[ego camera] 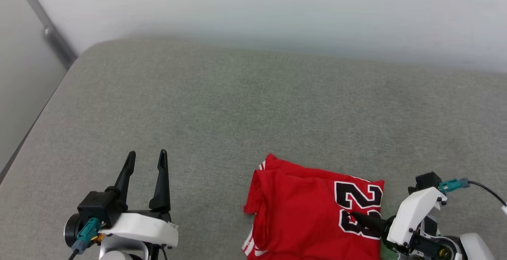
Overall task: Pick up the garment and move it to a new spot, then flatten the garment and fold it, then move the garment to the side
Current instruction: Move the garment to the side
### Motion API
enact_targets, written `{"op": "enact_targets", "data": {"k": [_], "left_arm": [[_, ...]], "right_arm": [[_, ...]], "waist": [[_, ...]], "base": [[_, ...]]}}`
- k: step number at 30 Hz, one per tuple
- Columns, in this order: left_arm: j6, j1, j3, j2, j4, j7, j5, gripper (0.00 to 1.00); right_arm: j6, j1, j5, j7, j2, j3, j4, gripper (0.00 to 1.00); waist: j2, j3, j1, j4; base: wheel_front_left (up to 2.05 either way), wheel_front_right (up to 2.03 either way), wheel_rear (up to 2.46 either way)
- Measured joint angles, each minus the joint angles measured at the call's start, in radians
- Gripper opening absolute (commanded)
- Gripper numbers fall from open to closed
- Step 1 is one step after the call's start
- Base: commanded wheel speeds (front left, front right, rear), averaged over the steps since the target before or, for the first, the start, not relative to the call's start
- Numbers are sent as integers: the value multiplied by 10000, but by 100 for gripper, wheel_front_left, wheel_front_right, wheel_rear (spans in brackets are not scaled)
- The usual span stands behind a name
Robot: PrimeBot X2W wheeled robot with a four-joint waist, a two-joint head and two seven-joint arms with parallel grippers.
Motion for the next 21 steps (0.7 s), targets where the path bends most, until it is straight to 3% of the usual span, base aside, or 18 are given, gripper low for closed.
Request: {"op": "enact_targets", "data": {"k": [9, 16, 21], "left_arm": [[-81, 407, 130, -65, -267, 0, 176, 100], [-261, 48, 71, -100, -882, 0, 330, 100], [-428, -694, -125, 73, -1258, 13, 477, 100]], "right_arm": [[0, -298, -2564, -656, -1551, 1509, -571, 0], [0, -1329, -3963, -711, -2468, 1684, -481, 0], [0, -2384, -4650, -1323, -2734, 1561, 13, 0]], "waist": [[0, -367, 0, -1062], [0, 83, 0, -2391], [0, 1034, 0, -3211]], "base": [[0, 0, 0], [0, 0, 0], [0, 0, 0]]}}
